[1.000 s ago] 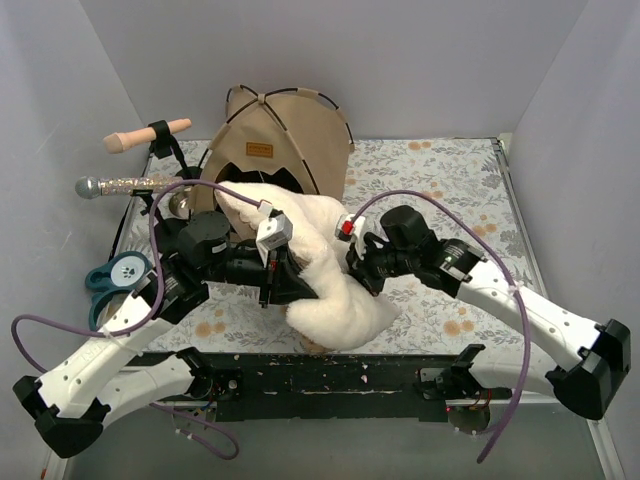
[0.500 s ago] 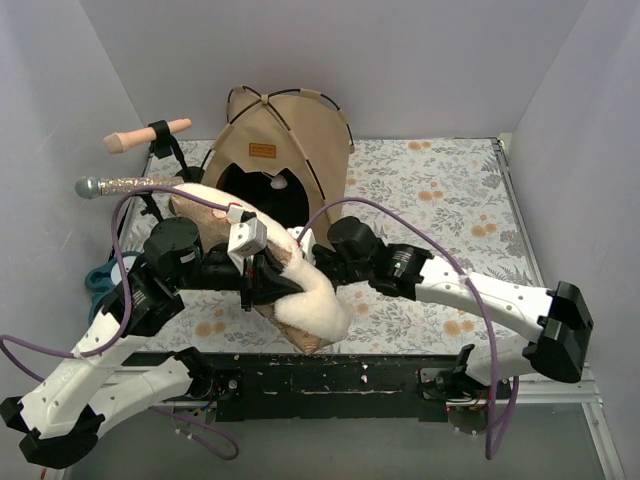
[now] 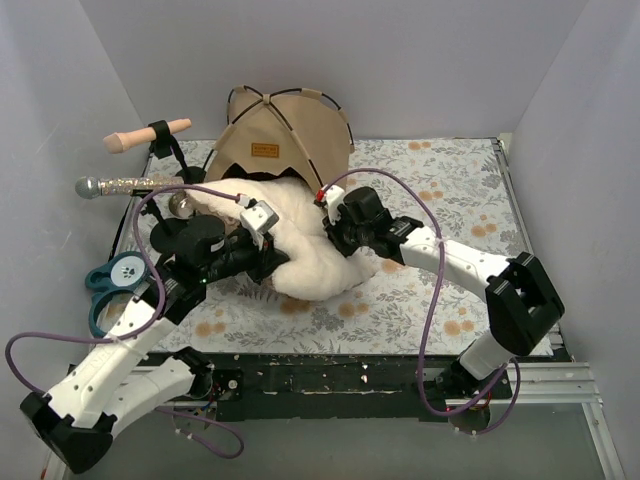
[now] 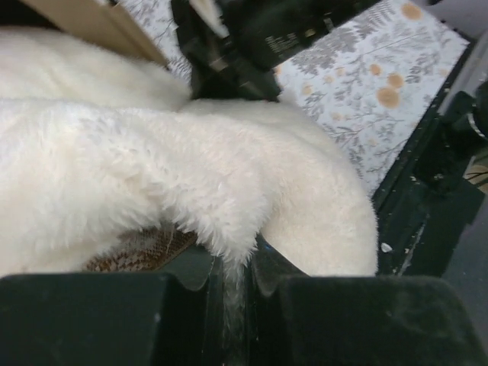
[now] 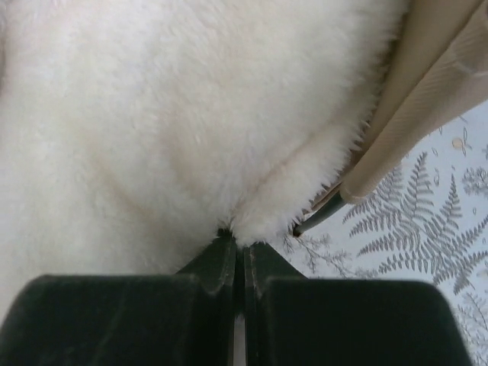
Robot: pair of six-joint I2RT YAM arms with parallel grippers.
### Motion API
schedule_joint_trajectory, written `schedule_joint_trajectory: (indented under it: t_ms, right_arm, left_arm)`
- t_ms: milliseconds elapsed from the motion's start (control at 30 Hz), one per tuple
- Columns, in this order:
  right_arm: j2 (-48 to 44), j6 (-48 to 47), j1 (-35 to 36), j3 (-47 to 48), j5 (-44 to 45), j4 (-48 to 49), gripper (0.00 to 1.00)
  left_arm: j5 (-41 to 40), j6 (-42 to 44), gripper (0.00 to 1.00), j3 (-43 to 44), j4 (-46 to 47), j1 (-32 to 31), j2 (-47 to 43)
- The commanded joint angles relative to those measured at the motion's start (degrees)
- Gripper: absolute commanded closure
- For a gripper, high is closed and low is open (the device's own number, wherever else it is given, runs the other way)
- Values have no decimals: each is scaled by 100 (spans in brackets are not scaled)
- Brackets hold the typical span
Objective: Set up the pet tent
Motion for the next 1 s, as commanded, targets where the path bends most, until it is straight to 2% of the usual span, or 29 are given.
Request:
schedule_joint_trajectory:
  t_ms: [0, 200, 333, 433, 533, 600, 700, 767, 833, 867, 967]
  right_arm:
    - [-762, 138, -34, -347, 83, -3, 99]
    - [-1493, 191, -61, -1122, 390, 251, 99]
    - [-1511, 454, -70, -1184, 471, 365, 99]
    - [-1441, 560, -70, -1176, 356, 480, 99]
    - [-1318, 692, -70, -1140, 443, 515, 99]
    - [-1248, 762, -78, -1140, 496, 489, 99]
    - [-1177, 797, -96, -1149, 584, 375, 99]
    - [-1194, 806, -157, -1210, 637, 313, 99]
    - [-1212, 902, -297, -1254, 794, 243, 99]
    - [-1221, 946, -385, -1263, 804, 225, 99]
    - [-1195, 1026, -544, -1307, 839, 225, 99]
  left_arm:
    - [-463, 303, 100, -56, -5, 477, 324]
    - [390, 707, 100, 127, -119, 1778, 1412]
    - [960, 1436, 100, 505, -76, 1999, 2195]
    - [1305, 2129, 100, 874, -23, 1676, 2512]
    - [1111, 3429, 100, 937, 56, 762, 2434]
    - [1452, 4028, 100, 1050, 83, 463, 2346]
    - [1945, 4469, 100, 1453, -337, 145, 2521]
    - [1955, 4357, 100, 1499, -278, 92, 2688]
    - [1518, 3849, 100, 1420, -129, 231, 2829]
    - [1489, 3272, 98, 1272, 46, 476, 2847]
    - [1857, 1417, 97, 894, 408, 1731, 2943]
